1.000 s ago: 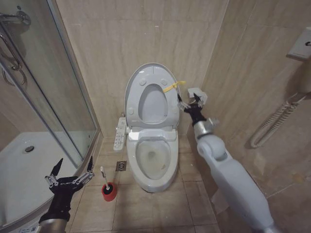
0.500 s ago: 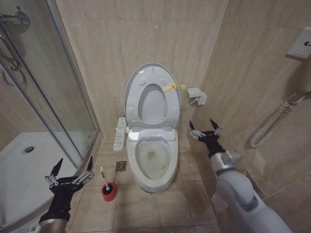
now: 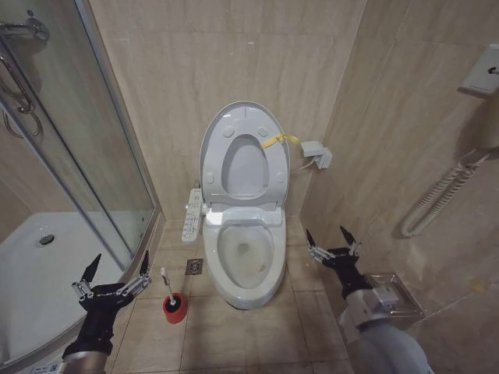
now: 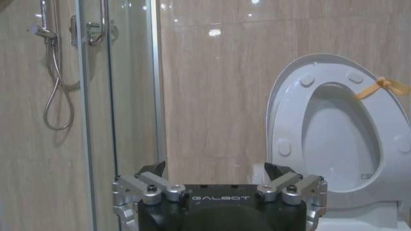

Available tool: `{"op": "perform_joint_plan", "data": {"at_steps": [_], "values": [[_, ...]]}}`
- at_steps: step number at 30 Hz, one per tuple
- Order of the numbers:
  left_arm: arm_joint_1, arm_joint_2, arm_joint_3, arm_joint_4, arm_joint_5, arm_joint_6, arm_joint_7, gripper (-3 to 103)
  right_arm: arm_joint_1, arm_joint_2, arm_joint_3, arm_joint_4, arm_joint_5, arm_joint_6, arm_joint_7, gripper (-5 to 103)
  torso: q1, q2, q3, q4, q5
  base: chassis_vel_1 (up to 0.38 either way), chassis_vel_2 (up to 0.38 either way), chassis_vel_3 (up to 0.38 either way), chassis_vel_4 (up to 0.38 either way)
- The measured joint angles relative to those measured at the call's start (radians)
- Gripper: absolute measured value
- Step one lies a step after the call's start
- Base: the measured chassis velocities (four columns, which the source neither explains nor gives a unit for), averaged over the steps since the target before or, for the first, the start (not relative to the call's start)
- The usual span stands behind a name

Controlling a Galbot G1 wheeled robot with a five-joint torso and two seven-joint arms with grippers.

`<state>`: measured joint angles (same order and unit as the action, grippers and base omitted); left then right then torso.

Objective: Open the toilet lid, clean the toilet bowl with a toilet brush, close the toilet lid, and flush.

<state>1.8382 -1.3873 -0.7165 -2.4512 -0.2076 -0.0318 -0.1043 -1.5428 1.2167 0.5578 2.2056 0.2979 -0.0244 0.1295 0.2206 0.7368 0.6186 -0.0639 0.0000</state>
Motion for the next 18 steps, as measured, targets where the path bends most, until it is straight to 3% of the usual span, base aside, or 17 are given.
{"op": "perform_joint_plan", "data": {"at_steps": [6,18], "values": [[0.000,0.000,0.000,0.000,0.000,0.000,0.000,100,-0.073,0.052,0.037,0.013,-0.003,0.019,-0.036,100,0.000,0.000,0.000,-0.0001,-0.0002,0.000,0.000,0.000,0.000],[0.000,0.000,0.000,0.000,0.000,0.000,0.000,100,-0.117,0.102,0.029,0.039,-0.028,0.026,-0.035,100,0.000,0.000,0.000,-0.0001,-0.0001,0.000,0.000,0.000,0.000]]}}
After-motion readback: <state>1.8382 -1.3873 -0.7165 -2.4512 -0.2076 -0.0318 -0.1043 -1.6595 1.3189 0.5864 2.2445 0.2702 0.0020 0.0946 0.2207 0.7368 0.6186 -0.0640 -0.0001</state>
